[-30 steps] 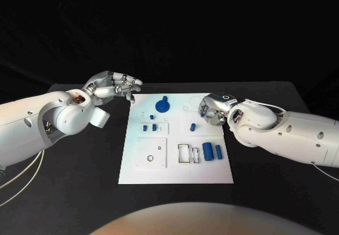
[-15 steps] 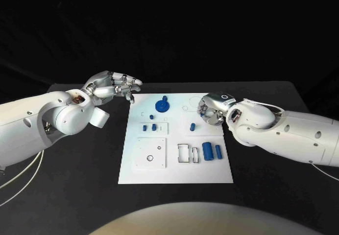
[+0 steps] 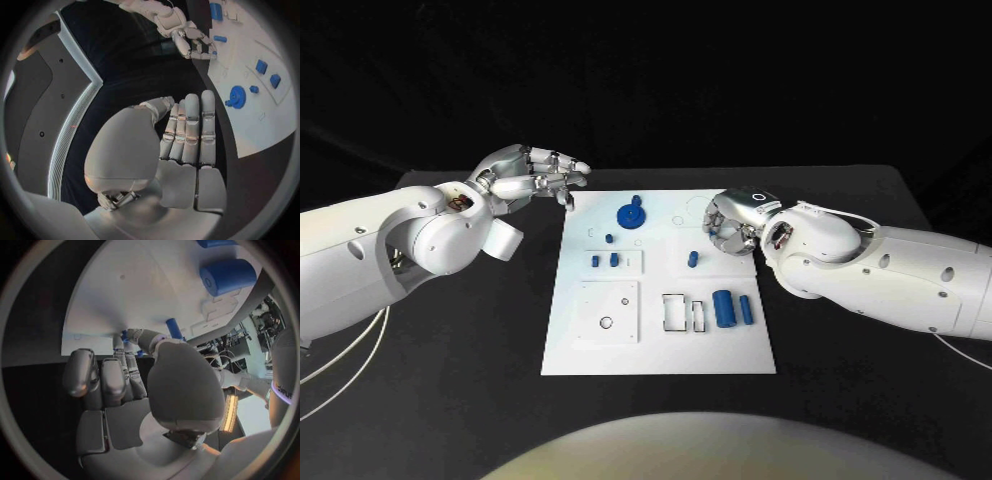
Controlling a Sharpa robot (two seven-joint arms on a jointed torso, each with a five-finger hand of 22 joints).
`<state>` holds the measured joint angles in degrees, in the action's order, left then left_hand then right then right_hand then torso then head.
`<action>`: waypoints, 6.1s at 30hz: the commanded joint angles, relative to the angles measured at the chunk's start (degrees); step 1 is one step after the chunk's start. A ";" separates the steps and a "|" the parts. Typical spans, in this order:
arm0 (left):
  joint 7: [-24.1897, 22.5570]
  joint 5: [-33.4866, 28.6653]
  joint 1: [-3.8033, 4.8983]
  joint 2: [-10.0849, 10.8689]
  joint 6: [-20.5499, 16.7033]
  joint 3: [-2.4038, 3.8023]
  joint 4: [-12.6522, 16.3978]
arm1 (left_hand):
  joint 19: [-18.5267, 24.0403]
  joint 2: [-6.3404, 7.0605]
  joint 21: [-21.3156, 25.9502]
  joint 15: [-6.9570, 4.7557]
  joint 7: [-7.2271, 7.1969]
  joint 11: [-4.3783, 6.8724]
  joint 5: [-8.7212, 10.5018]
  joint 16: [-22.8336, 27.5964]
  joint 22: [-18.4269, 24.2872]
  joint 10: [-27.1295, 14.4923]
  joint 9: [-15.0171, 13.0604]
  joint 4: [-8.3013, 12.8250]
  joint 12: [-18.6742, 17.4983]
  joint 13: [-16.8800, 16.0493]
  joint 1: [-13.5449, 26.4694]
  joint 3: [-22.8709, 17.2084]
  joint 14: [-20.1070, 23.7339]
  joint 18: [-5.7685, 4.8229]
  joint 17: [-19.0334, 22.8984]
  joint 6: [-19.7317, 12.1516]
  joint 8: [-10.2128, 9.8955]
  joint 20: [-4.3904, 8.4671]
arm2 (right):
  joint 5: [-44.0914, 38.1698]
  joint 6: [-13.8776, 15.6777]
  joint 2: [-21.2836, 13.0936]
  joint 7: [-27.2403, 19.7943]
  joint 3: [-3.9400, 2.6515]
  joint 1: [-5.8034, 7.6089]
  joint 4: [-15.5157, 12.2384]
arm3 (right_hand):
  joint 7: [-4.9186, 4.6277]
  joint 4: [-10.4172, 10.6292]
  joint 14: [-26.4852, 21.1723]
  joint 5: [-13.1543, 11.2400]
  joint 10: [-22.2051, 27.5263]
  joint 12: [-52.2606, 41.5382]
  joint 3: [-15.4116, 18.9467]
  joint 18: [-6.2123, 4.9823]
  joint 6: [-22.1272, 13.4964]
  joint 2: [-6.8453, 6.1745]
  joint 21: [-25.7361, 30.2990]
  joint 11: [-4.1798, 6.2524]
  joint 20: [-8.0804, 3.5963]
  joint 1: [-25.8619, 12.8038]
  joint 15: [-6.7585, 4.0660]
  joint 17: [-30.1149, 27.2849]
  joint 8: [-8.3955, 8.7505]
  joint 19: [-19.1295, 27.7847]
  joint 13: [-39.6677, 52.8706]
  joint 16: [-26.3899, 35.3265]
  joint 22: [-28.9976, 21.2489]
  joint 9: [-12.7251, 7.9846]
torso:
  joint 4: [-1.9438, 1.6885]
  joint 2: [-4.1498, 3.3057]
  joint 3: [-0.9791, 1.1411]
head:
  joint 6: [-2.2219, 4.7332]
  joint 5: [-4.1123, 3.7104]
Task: Assemble the parts on the task board
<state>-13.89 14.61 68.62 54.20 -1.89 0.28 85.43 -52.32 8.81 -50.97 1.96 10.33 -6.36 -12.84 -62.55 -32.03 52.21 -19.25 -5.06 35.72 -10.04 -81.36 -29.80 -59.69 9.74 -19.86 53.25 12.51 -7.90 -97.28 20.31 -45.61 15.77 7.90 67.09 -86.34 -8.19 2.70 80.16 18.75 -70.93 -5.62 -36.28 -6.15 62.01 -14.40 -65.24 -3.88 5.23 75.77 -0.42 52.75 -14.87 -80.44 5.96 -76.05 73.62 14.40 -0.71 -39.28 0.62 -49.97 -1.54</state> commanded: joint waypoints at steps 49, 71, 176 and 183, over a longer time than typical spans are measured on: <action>0.06 0.35 -0.10 -0.02 0.73 0.03 -0.32 | -0.31 -0.48 0.03 0.26 0.01 0.00 -0.28 0.41 -0.22 -0.30 -0.38 0.80 0.49 -0.17 -0.33 -0.35 0.00 0.79 -0.23 -0.42 -0.35 0.18 | 0.14 8.01 -2.73 0.83 -0.11 -0.04 -4.21 | 1.07 -1.18 2.06 -0.32 -2.57 0.20 -1.98 1.62 0.03 1.21 -4.30 0.60 -0.72 -0.40 -0.82 3.99 -3.19 -2.09 1.13 -1.09 3.15 2.77 | 0.03 0.12 -0.05 | 0.25 0.09; -0.39 0.34 -1.00 -0.98 0.65 0.03 -0.85 | -0.31 -0.55 -0.04 0.25 0.01 0.01 -0.30 0.44 -0.27 -0.32 -0.47 0.94 0.54 -0.20 -0.43 -0.43 -0.02 0.80 -0.27 -0.43 -0.36 0.20 | 2.86 14.23 -1.44 -2.87 -0.50 -0.45 -14.81 | 1.14 -1.05 2.11 -0.27 -2.64 0.27 -2.03 1.64 -0.05 1.29 -4.41 0.68 -0.74 -0.47 -0.88 4.10 -3.33 -2.14 1.19 -1.08 3.25 2.93 | -0.19 0.82 -0.15 | 0.44 3.03; 0.34 1.16 -1.38 -3.36 1.32 0.01 -1.46 | -0.20 -0.60 -0.13 0.30 0.02 -0.03 -0.30 0.53 -0.36 -0.47 -0.77 0.93 0.67 -0.28 -0.11 -0.45 -0.05 0.77 -0.43 -0.47 -0.41 0.15 | 2.60 6.82 10.40 -3.60 1.01 -9.52 -6.45 | 0.87 -1.60 1.93 -0.35 -2.56 0.69 -2.03 1.52 -0.81 1.52 -3.79 0.52 -0.76 0.01 -0.83 3.37 -3.66 -1.95 1.49 -0.38 2.95 3.49 | -0.28 0.95 -0.20 | -0.03 11.47; 0.46 1.18 -1.38 -3.34 1.45 0.01 -1.46 | -0.12 -0.59 -0.15 0.32 0.03 -0.04 -0.29 0.61 -0.40 -0.57 -0.94 0.95 0.72 -0.32 0.03 -0.46 -0.03 0.77 -0.51 -0.53 -0.45 0.14 | 2.41 6.34 10.29 -3.60 1.05 -9.52 -6.71 | 0.87 -1.61 1.91 -0.37 -2.55 0.71 -1.97 1.52 -0.83 1.48 -3.75 0.52 -0.76 -0.03 -0.82 3.29 -3.68 -1.93 1.51 -0.34 2.93 3.52 | -0.27 0.99 -0.20 | -0.03 11.42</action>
<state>-13.29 15.63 67.23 50.89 -1.43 0.27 83.82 -52.32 8.59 -50.97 1.96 10.32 -6.56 -12.84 -62.34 -32.38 52.02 -20.15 -4.34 36.12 -10.26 -81.58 -30.20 -59.69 9.74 -20.33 53.25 12.26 -7.90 -94.18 28.91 -35.31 11.75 8.76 57.78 -92.99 -7.10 1.35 81.92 18.20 -72.49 -4.81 -38.25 -5.28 61.26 -13.13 -69.33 -3.97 4.61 75.71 -1.31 56.10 -18.33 -82.27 7.51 -76.67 74.92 17.89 -0.99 -38.31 0.42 -50.01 9.91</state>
